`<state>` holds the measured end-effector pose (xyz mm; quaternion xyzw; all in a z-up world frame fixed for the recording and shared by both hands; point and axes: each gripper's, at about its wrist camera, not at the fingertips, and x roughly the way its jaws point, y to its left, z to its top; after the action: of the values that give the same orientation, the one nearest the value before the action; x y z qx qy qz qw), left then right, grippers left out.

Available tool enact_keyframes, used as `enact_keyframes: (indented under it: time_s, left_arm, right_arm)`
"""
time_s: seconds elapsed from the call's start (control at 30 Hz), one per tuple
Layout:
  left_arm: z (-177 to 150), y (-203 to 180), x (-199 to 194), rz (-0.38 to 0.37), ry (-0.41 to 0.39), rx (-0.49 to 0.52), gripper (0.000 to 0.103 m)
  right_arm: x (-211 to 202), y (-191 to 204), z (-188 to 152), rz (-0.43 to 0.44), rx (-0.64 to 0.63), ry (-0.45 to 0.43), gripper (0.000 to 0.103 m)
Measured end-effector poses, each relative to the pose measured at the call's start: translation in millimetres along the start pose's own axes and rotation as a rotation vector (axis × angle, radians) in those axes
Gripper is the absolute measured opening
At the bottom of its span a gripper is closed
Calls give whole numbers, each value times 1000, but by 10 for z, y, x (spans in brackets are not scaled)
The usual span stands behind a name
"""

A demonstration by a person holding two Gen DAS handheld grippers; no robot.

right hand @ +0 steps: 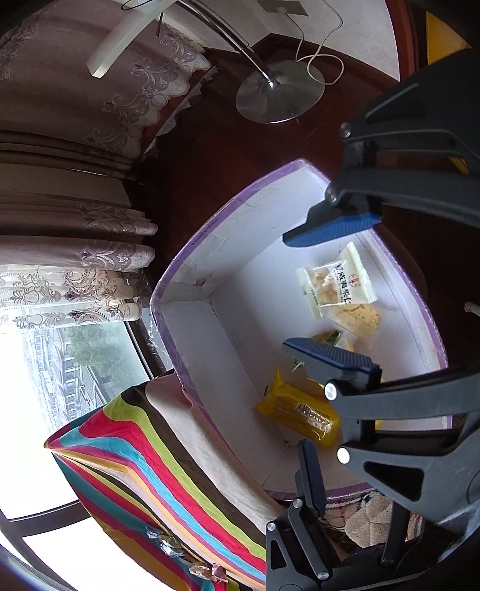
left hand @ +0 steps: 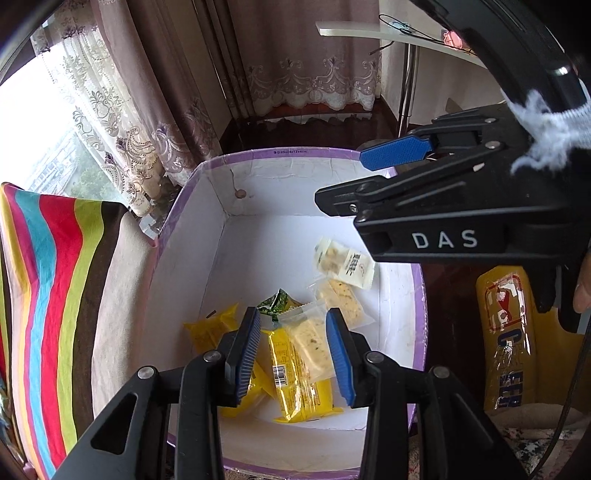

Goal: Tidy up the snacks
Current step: 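Open both tools to drop the packets into the box, then move both open tools back to the snacks on the table, then grasp the pink packet with right tool while left tool grasps orange-printed bread bag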

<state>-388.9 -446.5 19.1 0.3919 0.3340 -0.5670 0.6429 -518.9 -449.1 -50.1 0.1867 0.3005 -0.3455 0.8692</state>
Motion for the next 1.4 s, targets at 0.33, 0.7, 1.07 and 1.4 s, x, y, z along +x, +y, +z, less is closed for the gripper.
enact_keyframes:
  time_s: [0.33, 0.7, 1.07, 1.4]
  left_arm:
    - [-83, 175, -17, -64, -18, -43, 48]
    - [-1207, 1932, -586, 130, -174, -517, 65]
    - [-4234, 3856, -1727, 534, -110, -1371, 73]
    - [-5112, 4923, -2099, 398, -384, -1706, 76]
  right_arm:
    - [2, 91, 73, -49, -2, 42, 62]
    - [403, 1688, 913, 75, -210, 13, 73]
    - [1190, 5474, 1123, 557, -867, 25, 79]
    - [1281, 7281, 786, 794, -1349, -114, 79]
